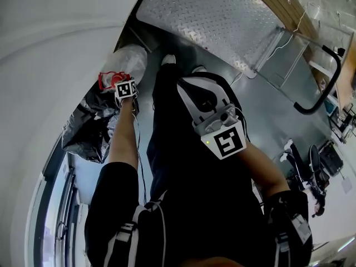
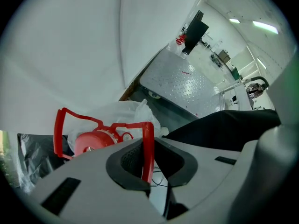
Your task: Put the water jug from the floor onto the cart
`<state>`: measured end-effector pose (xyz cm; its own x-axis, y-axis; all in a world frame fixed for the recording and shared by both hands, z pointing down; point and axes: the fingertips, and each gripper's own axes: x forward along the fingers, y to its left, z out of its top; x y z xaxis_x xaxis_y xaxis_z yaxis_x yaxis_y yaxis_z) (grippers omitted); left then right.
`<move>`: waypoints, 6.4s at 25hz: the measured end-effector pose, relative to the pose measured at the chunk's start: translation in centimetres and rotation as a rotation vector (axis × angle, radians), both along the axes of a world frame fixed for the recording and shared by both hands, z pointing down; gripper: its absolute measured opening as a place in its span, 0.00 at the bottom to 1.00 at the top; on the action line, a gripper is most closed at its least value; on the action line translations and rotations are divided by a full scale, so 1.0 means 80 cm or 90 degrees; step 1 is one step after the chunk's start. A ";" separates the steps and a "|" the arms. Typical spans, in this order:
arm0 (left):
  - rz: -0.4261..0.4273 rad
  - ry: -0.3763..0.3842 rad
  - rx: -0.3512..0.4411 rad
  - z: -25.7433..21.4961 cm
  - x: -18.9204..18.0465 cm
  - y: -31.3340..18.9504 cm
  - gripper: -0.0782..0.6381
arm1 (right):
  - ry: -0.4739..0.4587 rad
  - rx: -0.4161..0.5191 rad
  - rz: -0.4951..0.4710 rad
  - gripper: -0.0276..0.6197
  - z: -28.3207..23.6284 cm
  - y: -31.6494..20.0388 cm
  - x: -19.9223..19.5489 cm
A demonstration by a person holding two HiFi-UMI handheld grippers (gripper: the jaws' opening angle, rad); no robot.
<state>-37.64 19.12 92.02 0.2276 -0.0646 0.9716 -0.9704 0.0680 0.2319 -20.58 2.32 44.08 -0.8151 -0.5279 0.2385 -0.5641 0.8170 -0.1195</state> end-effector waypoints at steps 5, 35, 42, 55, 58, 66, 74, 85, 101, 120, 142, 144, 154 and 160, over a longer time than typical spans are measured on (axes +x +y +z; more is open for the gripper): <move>-0.011 -0.010 0.006 -0.039 -0.022 0.006 0.18 | -0.021 0.006 0.031 0.07 -0.038 -0.014 0.013; 0.213 0.070 0.117 -0.237 0.155 -0.172 0.18 | -0.030 0.174 0.435 0.07 -0.193 -0.035 0.256; 0.289 0.045 0.143 -0.259 0.210 -0.196 0.18 | -0.034 0.189 0.463 0.07 -0.192 -0.032 0.320; 0.260 0.030 0.187 -0.290 0.346 -0.238 0.19 | -0.058 0.172 0.499 0.07 -0.186 -0.048 0.469; 0.260 0.021 0.193 -0.299 0.378 -0.259 0.19 | -0.068 0.164 0.510 0.07 -0.182 -0.060 0.510; 0.297 -0.005 0.222 -0.321 0.474 -0.309 0.19 | -0.096 0.160 0.488 0.07 -0.181 -0.080 0.596; 0.311 -0.011 0.232 -0.316 0.568 -0.366 0.19 | -0.102 0.152 0.470 0.07 -0.179 -0.096 0.660; 0.312 0.022 0.235 -0.316 0.629 -0.426 0.20 | -0.094 0.139 0.512 0.07 -0.163 -0.106 0.693; 0.363 0.006 0.204 -0.274 0.700 -0.467 0.20 | -0.051 0.128 0.549 0.07 -0.151 -0.101 0.740; 0.448 0.087 0.207 -0.246 0.795 -0.426 0.20 | -0.059 0.076 0.594 0.07 -0.115 -0.057 0.761; 0.466 0.120 0.264 -0.240 0.829 -0.409 0.20 | -0.063 0.066 0.614 0.07 -0.098 -0.027 0.771; 0.466 0.119 0.268 -0.241 0.830 -0.411 0.21 | -0.064 0.068 0.612 0.07 -0.098 -0.028 0.770; 0.405 0.149 0.290 -0.279 0.823 -0.407 0.26 | -0.079 0.078 0.587 0.07 -0.110 -0.031 0.752; 0.396 0.201 0.340 -0.332 0.823 -0.386 0.26 | -0.091 0.074 0.566 0.07 -0.116 -0.032 0.732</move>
<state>28.20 -11.77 65.44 0.6261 -0.2675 0.7324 -0.6807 -0.6457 0.3460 37.96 -0.21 34.82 -0.1131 -0.9910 0.0718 -0.9787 0.0987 -0.1802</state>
